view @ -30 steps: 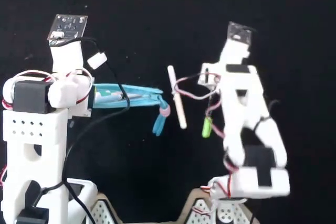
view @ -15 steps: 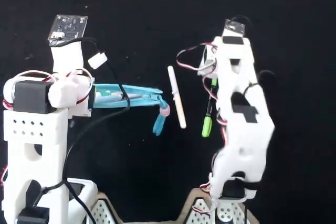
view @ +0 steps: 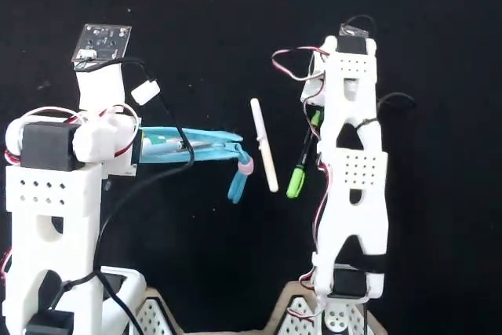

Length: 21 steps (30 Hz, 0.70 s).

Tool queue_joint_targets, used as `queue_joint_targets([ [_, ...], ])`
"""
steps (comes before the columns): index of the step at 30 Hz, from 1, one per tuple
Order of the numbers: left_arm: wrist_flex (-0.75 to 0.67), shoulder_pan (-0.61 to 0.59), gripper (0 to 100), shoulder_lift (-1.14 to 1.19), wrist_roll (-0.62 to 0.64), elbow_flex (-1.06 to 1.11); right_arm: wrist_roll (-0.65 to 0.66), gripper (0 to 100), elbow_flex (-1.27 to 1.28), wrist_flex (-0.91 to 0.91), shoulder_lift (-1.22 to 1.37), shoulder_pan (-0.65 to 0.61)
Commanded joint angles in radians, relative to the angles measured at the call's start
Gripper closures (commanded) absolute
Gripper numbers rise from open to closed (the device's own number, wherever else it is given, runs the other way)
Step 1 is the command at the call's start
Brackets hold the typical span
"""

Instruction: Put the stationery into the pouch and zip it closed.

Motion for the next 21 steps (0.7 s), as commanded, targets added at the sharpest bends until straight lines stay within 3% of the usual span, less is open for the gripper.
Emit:
queue_joint_targets([
  [1, 0.000, 0.002, 97, 0.011, 0.011, 0.008, 0.095, 98.8, -0.213, 0.048, 0.015, 0.025],
  [9, 0.000, 0.010, 97, 0.011, 0.011, 0.008, 0.101, 98.8, -0.068, 0.048, -0.185, 0.015],
  [21, 0.000, 0.008, 97, 0.011, 0.011, 0.008, 0.133, 98.8, 0.591, 0.040, -0.989, -0.120],
])
